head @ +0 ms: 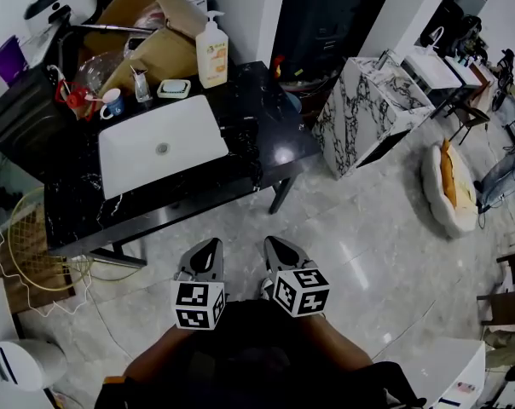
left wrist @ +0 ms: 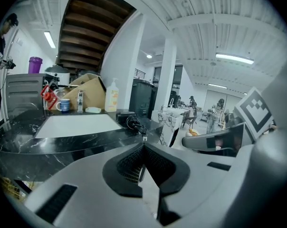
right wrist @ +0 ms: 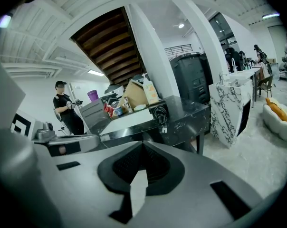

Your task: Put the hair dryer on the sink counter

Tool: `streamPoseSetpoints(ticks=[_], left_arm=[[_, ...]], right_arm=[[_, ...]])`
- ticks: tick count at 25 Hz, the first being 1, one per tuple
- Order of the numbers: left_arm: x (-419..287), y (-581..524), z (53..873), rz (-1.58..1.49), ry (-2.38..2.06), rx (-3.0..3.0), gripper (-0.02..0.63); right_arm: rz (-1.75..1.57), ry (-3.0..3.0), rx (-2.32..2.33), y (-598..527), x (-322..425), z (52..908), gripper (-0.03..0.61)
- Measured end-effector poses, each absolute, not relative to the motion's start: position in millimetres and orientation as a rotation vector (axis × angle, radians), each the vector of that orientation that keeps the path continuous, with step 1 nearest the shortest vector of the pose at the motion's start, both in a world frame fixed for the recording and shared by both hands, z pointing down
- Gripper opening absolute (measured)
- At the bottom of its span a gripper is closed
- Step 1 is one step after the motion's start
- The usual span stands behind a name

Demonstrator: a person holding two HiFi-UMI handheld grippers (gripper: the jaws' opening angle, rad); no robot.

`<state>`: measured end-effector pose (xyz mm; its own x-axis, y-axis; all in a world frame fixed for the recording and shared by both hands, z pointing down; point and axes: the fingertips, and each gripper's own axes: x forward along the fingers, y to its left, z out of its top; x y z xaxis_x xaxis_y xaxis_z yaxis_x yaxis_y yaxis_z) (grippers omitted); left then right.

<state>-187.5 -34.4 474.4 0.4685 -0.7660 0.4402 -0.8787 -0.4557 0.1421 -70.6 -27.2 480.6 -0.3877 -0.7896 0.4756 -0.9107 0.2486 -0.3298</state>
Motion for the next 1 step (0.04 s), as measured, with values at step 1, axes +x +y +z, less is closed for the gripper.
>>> streamPoseSetpoints(ticks=[1], left_arm=[[-186.6,-34.7,475.2,0.449,-1.386,2.372,0.008]], right_arm=[[0.838,-2.305,1.599,-27.5,-69.9,481.3,0.014]])
